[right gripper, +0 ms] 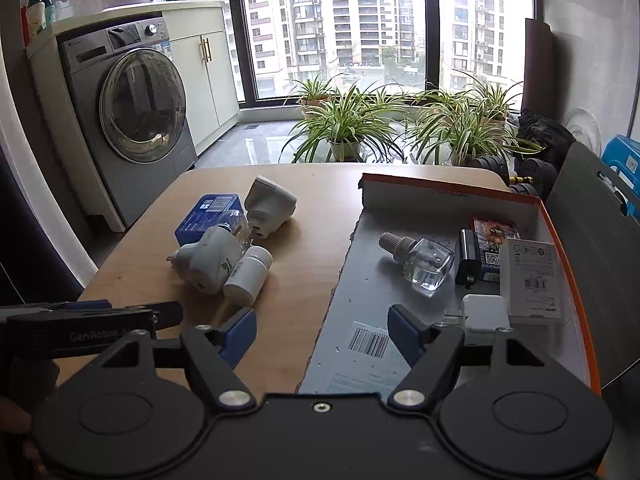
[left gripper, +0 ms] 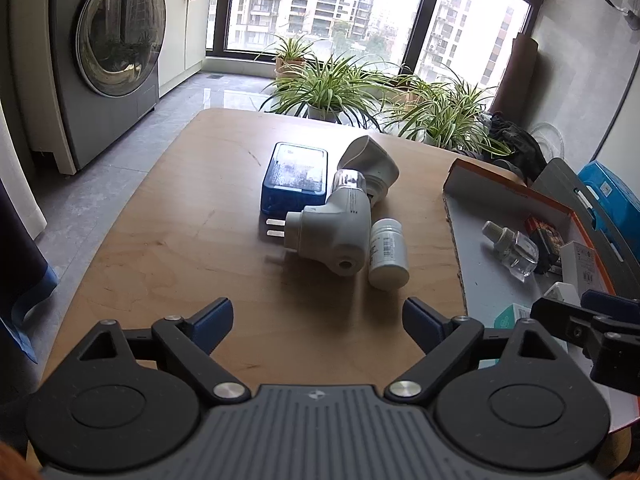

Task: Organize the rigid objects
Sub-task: 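Move the left tool to the white diffuser while the right tool moves to the pill bottle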

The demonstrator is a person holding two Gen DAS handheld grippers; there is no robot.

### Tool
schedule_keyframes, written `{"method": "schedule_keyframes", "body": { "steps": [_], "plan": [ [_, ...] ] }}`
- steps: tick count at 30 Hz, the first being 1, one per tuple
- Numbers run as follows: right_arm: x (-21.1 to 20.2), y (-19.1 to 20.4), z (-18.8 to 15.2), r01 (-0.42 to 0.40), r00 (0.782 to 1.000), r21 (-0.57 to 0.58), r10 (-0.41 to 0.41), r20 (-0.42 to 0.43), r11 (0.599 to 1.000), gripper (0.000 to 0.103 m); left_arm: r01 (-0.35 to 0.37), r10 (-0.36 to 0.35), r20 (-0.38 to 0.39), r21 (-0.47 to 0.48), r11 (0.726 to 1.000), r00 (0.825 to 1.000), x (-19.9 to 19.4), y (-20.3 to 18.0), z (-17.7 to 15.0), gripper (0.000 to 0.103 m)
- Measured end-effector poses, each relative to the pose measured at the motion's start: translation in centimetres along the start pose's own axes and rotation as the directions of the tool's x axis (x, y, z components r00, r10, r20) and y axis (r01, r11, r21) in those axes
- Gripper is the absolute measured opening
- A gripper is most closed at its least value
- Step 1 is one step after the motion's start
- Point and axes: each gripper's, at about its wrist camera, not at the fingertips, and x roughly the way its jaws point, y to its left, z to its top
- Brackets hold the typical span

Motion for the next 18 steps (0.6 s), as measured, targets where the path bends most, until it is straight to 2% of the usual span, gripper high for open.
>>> {"method": "schedule_keyframes", "body": {
  "steps": [11, 18],
  "plan": [
    [1.3, 0.0, 0.2, -0.01, 1.0, 0.004, 0.01, -0.015, 1.0, 0.086, -0.01, 0.002, 0.049, 0.151, 0.989, 0.999, 4.3, 0.4, 3.6, 0.102],
    [2.9, 0.1, 0.6, -0.013, 0.999, 0.005, 0.013, -0.034, 1.0, 0.086, 0.016, -0.019, 0.009, 0.232, 0.973, 1.0, 7.6, -0.3, 4.3, 0.103]
  ]
}}
